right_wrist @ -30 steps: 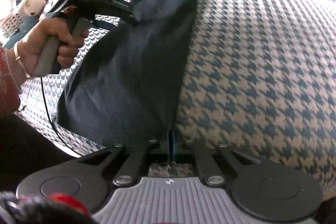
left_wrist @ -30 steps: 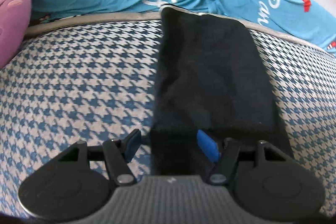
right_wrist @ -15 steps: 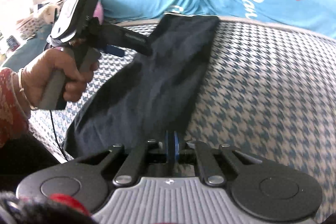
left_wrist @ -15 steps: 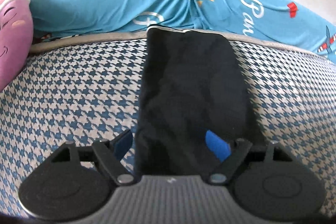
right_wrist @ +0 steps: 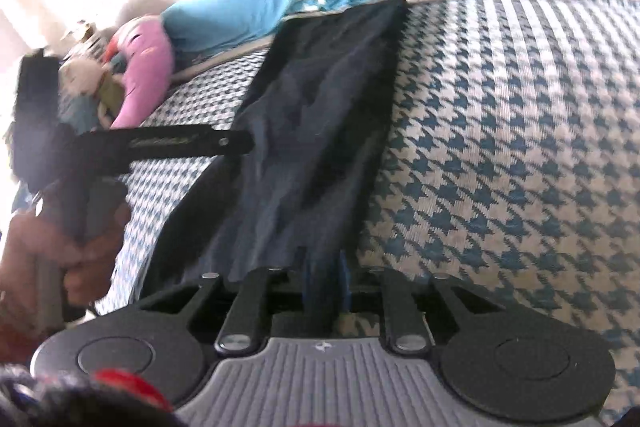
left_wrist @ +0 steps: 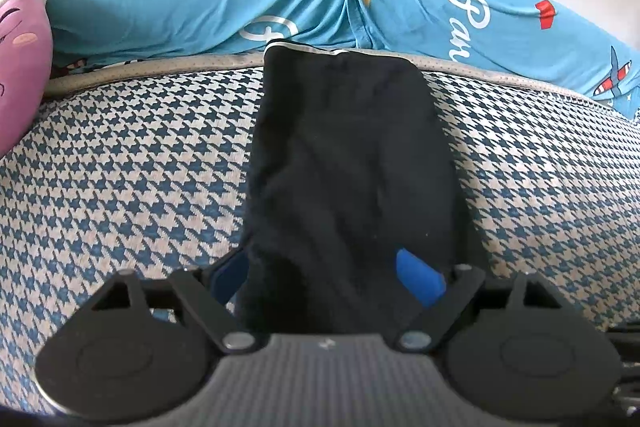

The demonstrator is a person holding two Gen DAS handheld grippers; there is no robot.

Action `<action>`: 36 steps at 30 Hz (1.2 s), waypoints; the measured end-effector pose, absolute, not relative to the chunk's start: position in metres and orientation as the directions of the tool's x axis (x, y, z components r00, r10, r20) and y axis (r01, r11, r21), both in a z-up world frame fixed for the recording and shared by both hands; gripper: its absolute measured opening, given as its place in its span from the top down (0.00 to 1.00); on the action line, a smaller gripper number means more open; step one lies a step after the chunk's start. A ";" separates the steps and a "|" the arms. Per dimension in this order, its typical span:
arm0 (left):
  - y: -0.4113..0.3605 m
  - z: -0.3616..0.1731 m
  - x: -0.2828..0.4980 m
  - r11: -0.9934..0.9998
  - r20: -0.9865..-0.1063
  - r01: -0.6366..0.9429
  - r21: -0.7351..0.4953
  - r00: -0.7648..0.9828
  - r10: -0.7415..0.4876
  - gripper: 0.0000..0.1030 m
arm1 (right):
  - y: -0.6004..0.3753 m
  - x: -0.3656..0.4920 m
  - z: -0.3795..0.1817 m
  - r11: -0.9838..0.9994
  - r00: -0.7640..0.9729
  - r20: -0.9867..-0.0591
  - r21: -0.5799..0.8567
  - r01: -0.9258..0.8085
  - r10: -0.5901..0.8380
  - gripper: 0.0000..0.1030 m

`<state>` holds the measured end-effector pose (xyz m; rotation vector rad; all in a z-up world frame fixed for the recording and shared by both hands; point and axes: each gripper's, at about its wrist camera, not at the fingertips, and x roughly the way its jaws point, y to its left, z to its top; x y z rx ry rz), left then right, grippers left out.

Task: Fold clothes

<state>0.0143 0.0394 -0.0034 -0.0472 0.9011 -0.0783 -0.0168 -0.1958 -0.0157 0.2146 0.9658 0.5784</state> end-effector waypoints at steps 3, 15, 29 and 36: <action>0.036 -0.004 0.016 0.997 -0.783 0.052 -0.064 0.617 -0.082 0.18 | -0.190 -0.010 -0.019 0.831 0.424 -0.718 0.433 -0.350 0.552 0.77; 0.020 -0.013 0.024 0.998 -0.795 0.043 -0.040 0.605 -0.058 0.17 | -0.171 -0.012 -0.024 0.855 0.449 -0.740 0.337 -0.395 0.500 0.97; 0.009 -0.023 0.032 1.000 -0.806 0.026 -0.004 0.592 -0.018 0.10 | -0.195 -0.019 -0.007 0.897 0.492 -0.759 0.282 -0.342 0.426 0.96; 0.006 -0.023 0.034 1.000 -0.800 0.010 -0.001 0.600 -0.007 0.05 | -0.208 -0.003 0.000 0.910 0.530 -0.744 0.278 -0.309 0.407 0.95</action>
